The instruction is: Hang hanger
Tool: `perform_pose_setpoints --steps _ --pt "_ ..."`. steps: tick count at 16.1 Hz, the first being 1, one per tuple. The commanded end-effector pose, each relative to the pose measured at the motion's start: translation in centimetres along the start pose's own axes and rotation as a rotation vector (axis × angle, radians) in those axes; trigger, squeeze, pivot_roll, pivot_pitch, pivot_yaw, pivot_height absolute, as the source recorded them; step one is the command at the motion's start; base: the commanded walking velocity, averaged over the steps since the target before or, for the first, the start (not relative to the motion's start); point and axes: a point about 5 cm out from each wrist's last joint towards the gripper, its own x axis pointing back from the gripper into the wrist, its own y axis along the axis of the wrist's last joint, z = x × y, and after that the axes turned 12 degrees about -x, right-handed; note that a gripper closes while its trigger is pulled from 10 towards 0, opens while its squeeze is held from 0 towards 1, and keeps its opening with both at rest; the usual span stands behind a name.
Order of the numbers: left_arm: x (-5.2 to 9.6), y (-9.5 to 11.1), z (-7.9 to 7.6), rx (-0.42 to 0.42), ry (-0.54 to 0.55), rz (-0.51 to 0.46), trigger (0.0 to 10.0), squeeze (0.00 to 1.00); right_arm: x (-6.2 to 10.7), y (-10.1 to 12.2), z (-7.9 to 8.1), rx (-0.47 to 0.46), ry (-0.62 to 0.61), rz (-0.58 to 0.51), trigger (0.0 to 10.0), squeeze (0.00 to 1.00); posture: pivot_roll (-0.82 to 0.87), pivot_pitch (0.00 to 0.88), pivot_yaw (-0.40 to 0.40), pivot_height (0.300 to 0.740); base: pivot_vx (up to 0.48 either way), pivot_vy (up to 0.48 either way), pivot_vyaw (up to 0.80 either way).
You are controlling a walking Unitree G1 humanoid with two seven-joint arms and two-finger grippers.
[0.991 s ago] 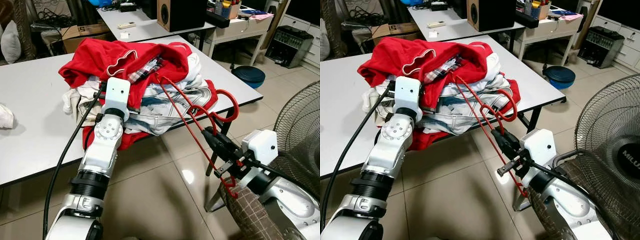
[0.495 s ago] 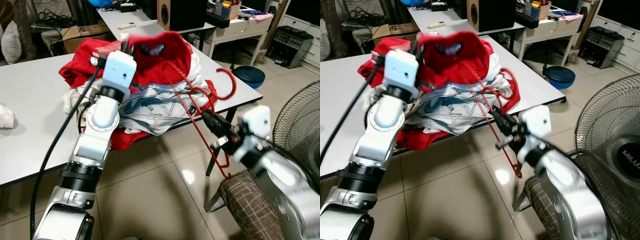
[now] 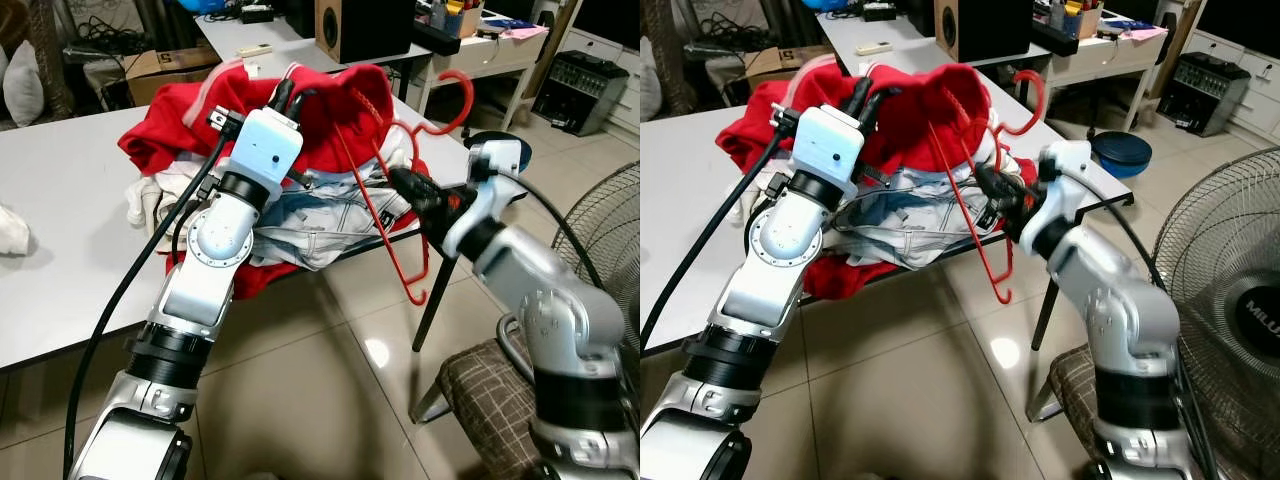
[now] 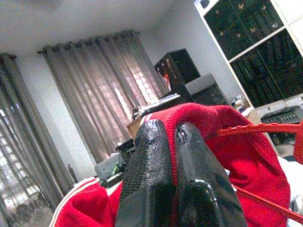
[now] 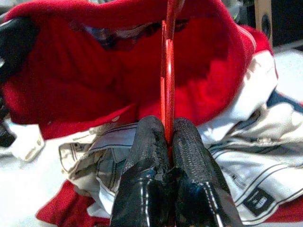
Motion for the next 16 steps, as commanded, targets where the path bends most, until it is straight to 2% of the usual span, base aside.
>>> perform_pose_setpoints --steps 1,3,4,5,7,8,10,11,12,13,15,16 --pt "0.1 -0.3 -0.5 0.000 -0.037 0.021 0.0 0.00 -0.6 1.1 -1.3 -0.121 -0.047 -0.031 10.0 0.00 -0.03 0.000 0.040 0.740 0.000 0.000 0.00" --pt "0.3 -1.0 -1.1 0.014 -0.086 0.059 0.0 0.00 -2.0 2.0 -2.6 -0.308 -0.083 -0.069 10.0 0.00 -0.03 0.000 0.040 0.740 0.000 0.000 0.00" --pt "0.4 -1.2 -1.8 0.033 -0.131 0.065 0.0 0.00 -3.3 2.6 -3.0 -0.429 -0.083 -0.091 10.0 0.00 -0.02 0.000 0.042 0.740 0.000 0.000 0.00" --pt "0.5 -1.0 -2.6 0.078 -0.194 0.061 0.0 0.00 -4.4 2.9 -3.1 -0.486 -0.084 -0.106 10.0 0.00 -0.02 0.000 0.041 0.740 0.000 0.000 0.00" --pt "1.3 -0.8 -5.6 0.141 -0.401 0.084 0.0 0.00 -6.5 3.3 -2.5 -0.669 -0.065 -0.149 10.0 0.00 0.00 0.000 0.031 0.740 0.000 0.000 0.00" --pt "1.8 -0.8 -6.7 0.164 -0.449 0.095 0.0 0.00 -7.5 3.2 -1.9 -0.743 -0.054 -0.159 10.0 0.00 0.01 0.000 0.030 0.740 0.000 0.000 0.00" --pt "2.1 -0.4 -7.5 0.227 -0.479 0.092 0.0 0.00 -8.5 2.9 -1.3 -0.787 -0.057 -0.148 10.0 0.00 0.01 0.000 0.031 0.740 0.000 0.000 0.00" --pt "2.2 0.0 -7.9 0.291 -0.498 0.086 0.0 0.00 -8.9 2.6 -1.1 -0.807 -0.060 -0.148 10.0 0.00 0.01 0.000 0.030 0.740 0.000 0.000 0.00" --pt "2.5 1.2 -8.9 0.390 -0.571 0.067 0.0 0.00 -9.6 2.3 -0.7 -0.871 -0.058 -0.167 10.0 0.00 0.02 0.000 0.027 0.740 0.000 0.000 0.00" --pt "2.7 2.0 -9.5 0.439 -0.608 0.042 0.0 0.00 -9.9 2.3 -0.5 -0.916 -0.050 -0.185 10.0 0.00 0.02 0.001 0.027 0.740 0.000 0.000 0.00" --pt "2.4 3.5 -9.5 0.560 -0.575 -0.001 0.0 0.00 -10.1 2.5 -0.4 -0.940 -0.044 -0.217 10.0 0.00 0.02 0.004 0.027 0.740 0.000 0.000 0.00" --pt "1.9 4.2 -9.0 0.673 -0.527 -0.009 0.0 0.00 -10.1 2.5 -0.5 -0.938 -0.046 -0.223 10.0 0.00 0.02 0.005 0.025 0.740 0.000 0.000 0.00"
